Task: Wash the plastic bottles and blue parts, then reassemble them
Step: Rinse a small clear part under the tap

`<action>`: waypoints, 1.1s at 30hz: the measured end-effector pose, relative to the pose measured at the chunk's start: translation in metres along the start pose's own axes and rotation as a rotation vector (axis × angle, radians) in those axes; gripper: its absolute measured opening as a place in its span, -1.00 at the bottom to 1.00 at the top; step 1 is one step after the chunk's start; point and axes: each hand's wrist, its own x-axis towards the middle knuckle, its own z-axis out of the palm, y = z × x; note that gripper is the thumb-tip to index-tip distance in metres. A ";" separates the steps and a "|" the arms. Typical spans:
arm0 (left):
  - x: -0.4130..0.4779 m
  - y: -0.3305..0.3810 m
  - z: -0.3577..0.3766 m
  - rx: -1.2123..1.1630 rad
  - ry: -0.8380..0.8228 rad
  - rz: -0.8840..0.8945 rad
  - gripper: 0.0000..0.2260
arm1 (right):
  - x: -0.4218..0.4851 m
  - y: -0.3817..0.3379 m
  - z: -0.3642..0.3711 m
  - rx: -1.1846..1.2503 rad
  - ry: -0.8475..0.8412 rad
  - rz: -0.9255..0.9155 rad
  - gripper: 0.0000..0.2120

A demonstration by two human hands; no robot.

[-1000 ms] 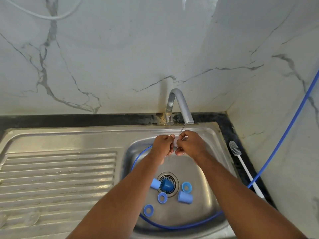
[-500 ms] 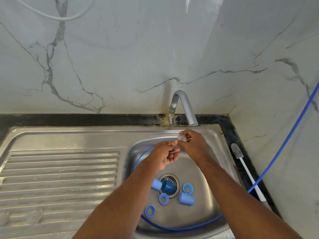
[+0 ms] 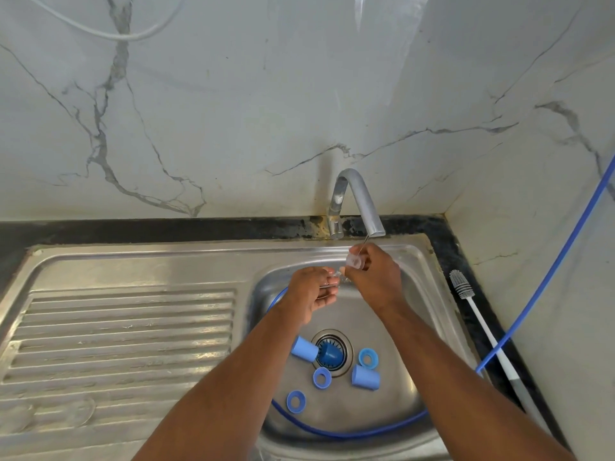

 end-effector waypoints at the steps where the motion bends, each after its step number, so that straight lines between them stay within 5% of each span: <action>1: -0.002 0.001 0.001 -0.022 -0.002 -0.001 -0.78 | 0.001 -0.002 -0.001 0.004 -0.002 -0.019 -0.70; 4: -0.006 0.003 0.005 -0.038 -0.056 -0.063 -0.66 | 0.001 0.002 0.000 -0.032 -0.078 -0.037 -0.69; 8: -0.014 0.008 0.015 -0.042 -0.208 -0.047 -0.78 | -0.004 0.013 -0.005 -0.037 -0.068 -0.041 -0.73; 20: -0.031 -0.014 0.024 0.114 -0.212 0.164 -0.74 | -0.032 0.047 -0.018 -0.055 -0.035 0.048 -0.74; 27: -0.056 -0.041 0.033 -0.108 -0.243 0.006 -0.82 | -0.065 0.061 -0.043 -0.008 -0.076 -0.032 -0.74; 33: -0.070 -0.065 0.054 -0.031 -0.254 -0.137 -0.82 | -0.084 0.081 -0.069 0.003 -0.171 -0.031 -0.71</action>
